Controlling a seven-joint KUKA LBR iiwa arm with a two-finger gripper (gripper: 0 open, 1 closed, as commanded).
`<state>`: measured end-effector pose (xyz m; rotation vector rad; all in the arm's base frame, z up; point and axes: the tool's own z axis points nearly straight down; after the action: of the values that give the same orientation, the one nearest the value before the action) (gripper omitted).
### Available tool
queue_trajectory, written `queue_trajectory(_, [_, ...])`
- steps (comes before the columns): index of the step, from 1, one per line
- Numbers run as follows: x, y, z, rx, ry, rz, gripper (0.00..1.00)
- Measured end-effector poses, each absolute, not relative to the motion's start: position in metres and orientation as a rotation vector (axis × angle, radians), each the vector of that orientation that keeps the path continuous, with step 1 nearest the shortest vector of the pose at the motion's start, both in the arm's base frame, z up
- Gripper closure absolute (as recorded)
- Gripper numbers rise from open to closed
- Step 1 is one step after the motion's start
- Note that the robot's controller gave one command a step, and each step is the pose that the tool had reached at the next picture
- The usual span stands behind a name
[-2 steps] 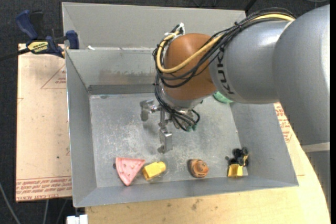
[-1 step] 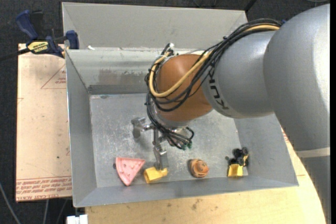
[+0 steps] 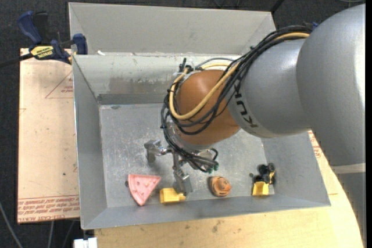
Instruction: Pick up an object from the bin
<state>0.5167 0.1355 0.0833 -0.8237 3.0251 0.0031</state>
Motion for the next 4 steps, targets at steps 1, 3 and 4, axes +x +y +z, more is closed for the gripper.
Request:
queue_trajectory(1, [0.502,0.14,0.08,-0.684,3.054,0.001,0.0])
queue_trajectory(3, [0.491,0.169,0.073,-0.987,2.977,0.002,0.0])
queue_trajectory(4, [0.483,0.199,0.071,-1.363,2.825,0.004,1.0])
